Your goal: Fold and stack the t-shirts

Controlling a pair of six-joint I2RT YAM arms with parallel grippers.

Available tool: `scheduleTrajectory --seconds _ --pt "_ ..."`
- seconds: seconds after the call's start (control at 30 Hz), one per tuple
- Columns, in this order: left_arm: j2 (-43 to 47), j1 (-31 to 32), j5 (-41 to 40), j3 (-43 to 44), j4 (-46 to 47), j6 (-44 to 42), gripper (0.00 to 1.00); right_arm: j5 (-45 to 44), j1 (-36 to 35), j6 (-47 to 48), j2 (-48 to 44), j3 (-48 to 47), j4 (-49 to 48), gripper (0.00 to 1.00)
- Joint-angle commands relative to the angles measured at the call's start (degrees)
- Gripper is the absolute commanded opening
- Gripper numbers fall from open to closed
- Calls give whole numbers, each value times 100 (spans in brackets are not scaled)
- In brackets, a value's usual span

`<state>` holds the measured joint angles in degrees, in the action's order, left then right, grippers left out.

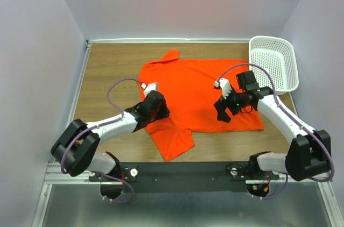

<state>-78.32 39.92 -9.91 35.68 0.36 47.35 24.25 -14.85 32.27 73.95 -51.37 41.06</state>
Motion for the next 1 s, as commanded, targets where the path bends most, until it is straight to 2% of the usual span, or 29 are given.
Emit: scheduleTrajectory --seconds 0.0,0.1,0.2,0.37,0.5,0.7,0.97 --pt "72 77 -1177 141 -1334 511 56 475 44 -467 -65 66 -449 100" --pt "159 51 -1680 1 -1714 1020 59 563 44 -520 -153 93 -476 100" --pt "317 -185 -1777 -192 -1645 1293 59 572 44 -538 -171 93 -493 100" --pt "537 -599 -1742 -395 -1566 1408 59 598 44 -538 -241 110 -494 100" --pt "433 -705 -1733 -413 -1749 1645 54 563 44 -520 -311 128 -502 100" --pt "397 -784 -1725 -325 -2101 1725 52 555 52 -538 -443 128 -520 100" --pt "862 -1223 -1637 -422 -2312 1286 29 581 53 -573 -680 110 -537 100"
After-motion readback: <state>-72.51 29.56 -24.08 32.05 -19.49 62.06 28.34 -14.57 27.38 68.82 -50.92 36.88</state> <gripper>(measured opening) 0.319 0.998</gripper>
